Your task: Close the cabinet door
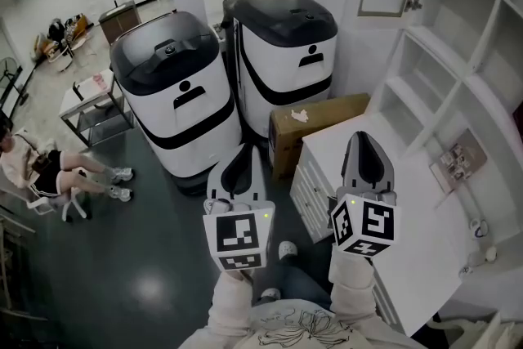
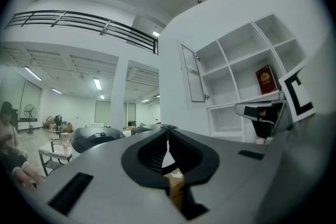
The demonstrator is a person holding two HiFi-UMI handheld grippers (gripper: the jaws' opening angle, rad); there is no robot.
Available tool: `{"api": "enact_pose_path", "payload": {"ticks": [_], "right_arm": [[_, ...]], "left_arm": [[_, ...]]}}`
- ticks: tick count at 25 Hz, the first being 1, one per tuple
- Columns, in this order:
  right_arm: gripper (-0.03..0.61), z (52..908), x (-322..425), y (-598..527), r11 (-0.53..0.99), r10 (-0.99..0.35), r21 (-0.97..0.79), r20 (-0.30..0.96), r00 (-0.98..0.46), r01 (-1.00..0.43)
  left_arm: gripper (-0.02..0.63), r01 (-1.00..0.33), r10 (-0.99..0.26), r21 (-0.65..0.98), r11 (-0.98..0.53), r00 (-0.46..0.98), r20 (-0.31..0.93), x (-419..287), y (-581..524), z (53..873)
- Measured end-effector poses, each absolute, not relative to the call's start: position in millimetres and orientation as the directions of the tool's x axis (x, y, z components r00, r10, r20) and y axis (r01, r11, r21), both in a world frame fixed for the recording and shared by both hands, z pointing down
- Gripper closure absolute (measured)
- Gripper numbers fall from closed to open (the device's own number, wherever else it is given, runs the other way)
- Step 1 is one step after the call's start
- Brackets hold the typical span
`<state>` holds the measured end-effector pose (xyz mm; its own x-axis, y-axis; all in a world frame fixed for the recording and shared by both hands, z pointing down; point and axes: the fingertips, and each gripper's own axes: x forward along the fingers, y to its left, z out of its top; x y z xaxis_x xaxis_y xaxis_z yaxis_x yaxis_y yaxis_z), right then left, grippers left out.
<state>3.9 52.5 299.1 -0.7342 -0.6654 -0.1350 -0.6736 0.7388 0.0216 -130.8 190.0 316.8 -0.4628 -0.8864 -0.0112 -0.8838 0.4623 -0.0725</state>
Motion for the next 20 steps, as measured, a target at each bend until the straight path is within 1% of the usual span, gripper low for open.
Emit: {"api": "enact_pose_path", "payload": {"ticks": [12,20], "right_arm": [[0.571,275,-79,-77,0.742,-0.660,0.017,-0.153,-0.735,-0.670],[0.560,252,-119,-146,0.756,-0.637,0.035,-0.190,-0.747,-0.654]], "left_arm": [[0.603,-0.872,-0.875,-0.083,0.483,-0.484,-0.013,-207,71,300],[0.603,-0.862,-0.867,-0.093,0.498,-0.498,-0.031,-244,3,287]]}}
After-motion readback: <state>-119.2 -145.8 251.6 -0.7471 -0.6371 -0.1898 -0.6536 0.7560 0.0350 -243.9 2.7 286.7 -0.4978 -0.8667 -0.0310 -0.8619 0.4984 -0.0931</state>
